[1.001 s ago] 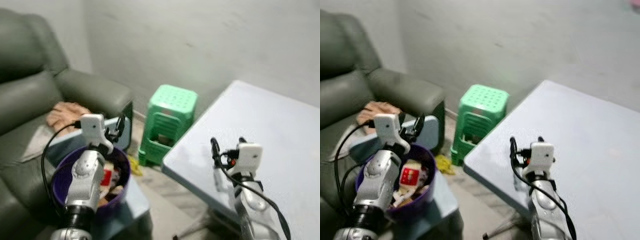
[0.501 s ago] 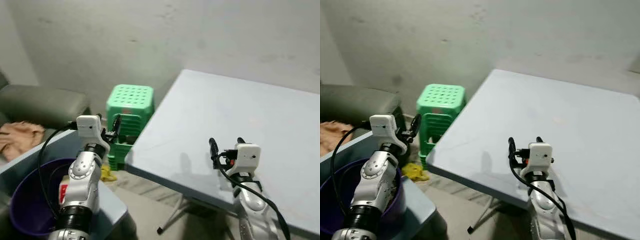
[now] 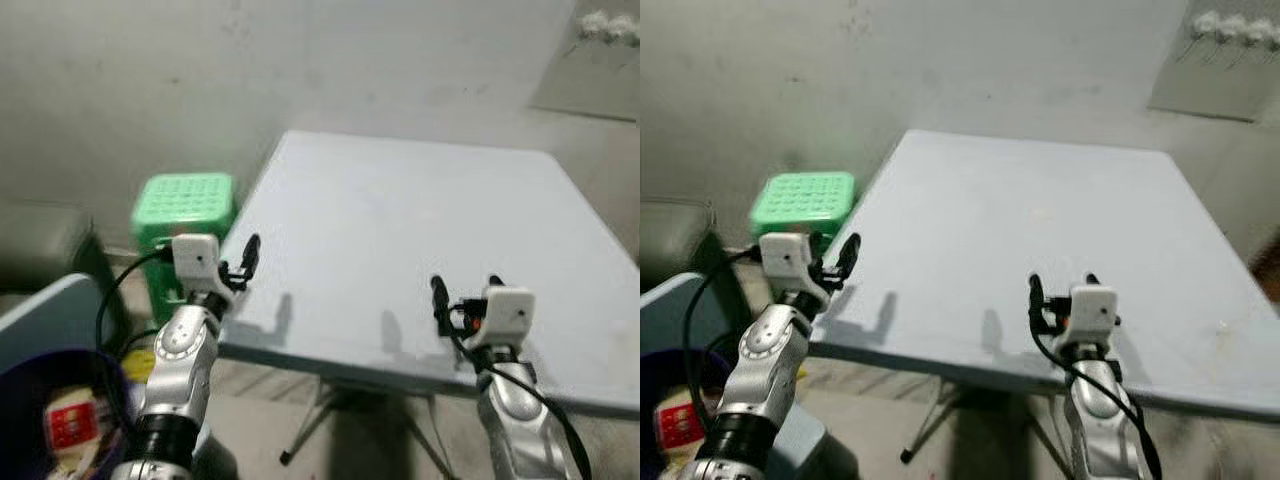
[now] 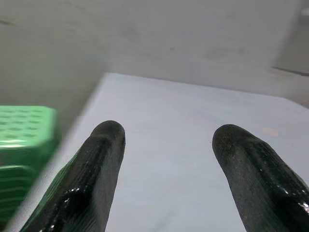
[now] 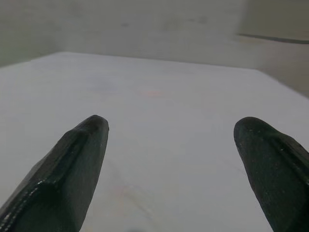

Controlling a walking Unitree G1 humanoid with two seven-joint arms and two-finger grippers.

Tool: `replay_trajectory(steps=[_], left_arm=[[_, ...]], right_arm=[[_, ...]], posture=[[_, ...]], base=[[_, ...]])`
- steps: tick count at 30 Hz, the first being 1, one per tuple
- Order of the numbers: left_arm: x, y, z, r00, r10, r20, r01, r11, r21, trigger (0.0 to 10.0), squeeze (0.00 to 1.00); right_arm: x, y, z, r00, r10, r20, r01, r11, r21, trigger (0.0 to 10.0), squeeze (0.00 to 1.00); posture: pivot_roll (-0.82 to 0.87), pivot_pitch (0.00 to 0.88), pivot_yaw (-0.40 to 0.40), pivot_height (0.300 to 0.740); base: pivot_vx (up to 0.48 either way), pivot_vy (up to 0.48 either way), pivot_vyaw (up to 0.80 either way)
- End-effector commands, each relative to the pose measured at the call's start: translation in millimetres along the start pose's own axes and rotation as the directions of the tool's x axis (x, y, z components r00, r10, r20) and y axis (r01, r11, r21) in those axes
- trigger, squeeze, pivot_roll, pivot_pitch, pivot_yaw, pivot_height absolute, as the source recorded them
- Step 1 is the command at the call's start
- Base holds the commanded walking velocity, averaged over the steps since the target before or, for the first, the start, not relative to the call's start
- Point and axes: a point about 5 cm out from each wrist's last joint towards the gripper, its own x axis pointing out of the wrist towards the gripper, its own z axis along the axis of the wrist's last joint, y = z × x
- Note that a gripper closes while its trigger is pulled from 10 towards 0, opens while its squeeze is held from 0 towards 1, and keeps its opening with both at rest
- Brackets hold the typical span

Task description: Picking trash to rubbish bin

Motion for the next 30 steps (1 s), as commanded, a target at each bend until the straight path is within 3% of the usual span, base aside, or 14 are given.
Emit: replay_trajectory(steps=[1,8,30], left_arm=[[0.3,0.0,2.9,1.000,-0.007,0.007,0.007,1.000,0.014,10.0,0.00],[-0.5,-1.6,2.1,1.000,-0.011,0.003,0.011,1.000,0.014,10.0,0.00],[-2.0,-4.1,0.1,1.000,-0.013,-0.003,0.013,1.000,-0.002,10.0,0.00]], right_arm=[[1.4,0.2,3.9,1.000,-0.004,0.012,0.004,1.000,-0.003,10.0,0.00],[1.6,0.1,4.3,1.000,-0.004,0.011,0.004,1.000,-0.006,10.0,0.00],[1.0,3.7,7.2,0.999,-0.008,0.037,0.008,1.000,0.006,10.0,0.00]], posture=[[-0.04,0.000,-0.024,0.740],[-0.04,0.000,-0.028,0.740],[-0.04,0.000,-0.028,0.740]], base=[[0.000,0.000,-0.77],[0.000,0.000,-0.77],[0.000,0.000,0.00]])
